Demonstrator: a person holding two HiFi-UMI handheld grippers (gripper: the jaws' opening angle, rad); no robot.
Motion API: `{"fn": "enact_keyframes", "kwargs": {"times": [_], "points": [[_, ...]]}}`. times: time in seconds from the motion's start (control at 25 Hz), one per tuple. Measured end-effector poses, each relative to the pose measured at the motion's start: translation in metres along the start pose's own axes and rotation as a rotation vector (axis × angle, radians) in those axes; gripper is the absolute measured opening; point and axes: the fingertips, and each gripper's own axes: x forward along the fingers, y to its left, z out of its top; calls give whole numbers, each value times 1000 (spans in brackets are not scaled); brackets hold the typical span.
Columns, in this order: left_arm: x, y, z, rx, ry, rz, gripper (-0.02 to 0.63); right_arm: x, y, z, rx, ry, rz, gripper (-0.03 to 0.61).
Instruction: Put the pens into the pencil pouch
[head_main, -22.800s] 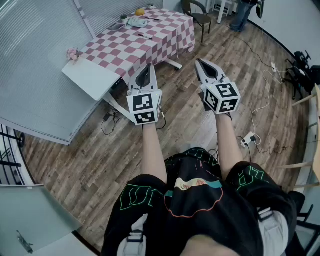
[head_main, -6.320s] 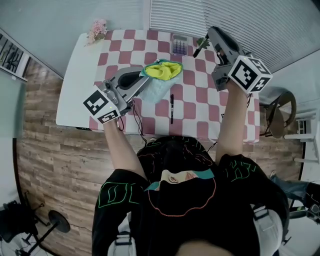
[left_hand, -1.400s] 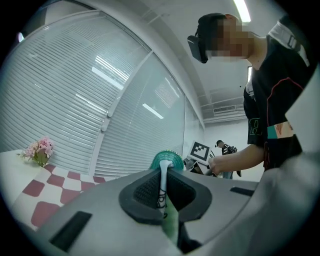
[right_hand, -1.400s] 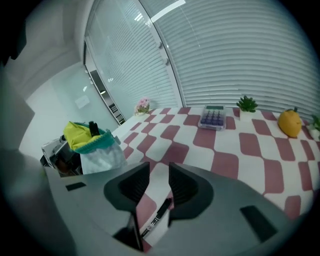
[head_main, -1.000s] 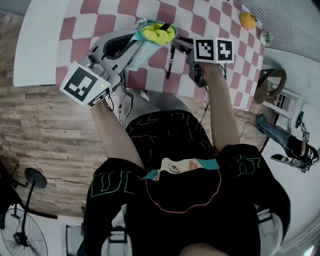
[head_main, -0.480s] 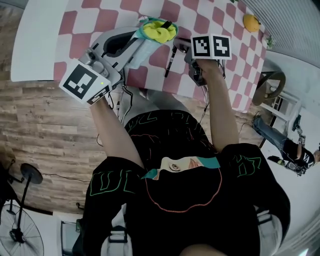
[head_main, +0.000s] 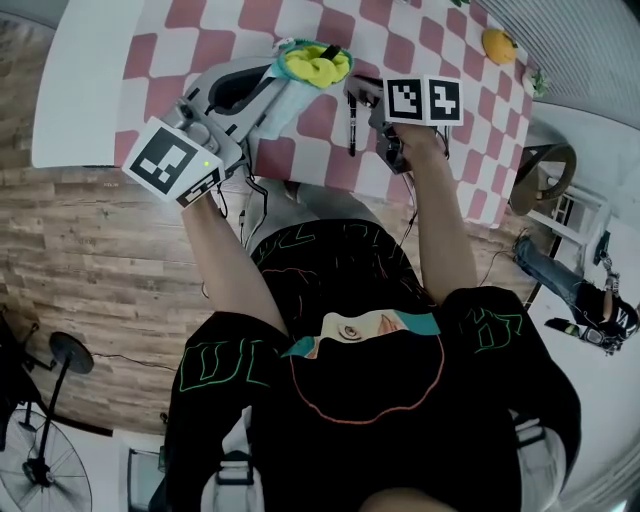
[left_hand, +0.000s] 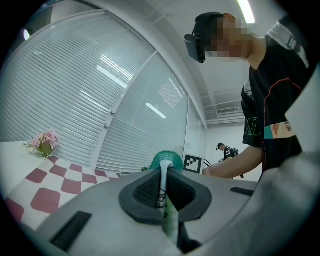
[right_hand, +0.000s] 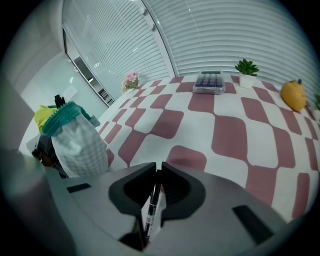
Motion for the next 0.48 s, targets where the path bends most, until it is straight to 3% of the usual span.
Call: {"fn": "enact_keyframes", "kwargs": {"times": [0.48], "points": [[15, 5, 13, 39, 14, -16, 6, -44, 1, 56, -19, -253, 39, 36]]}}
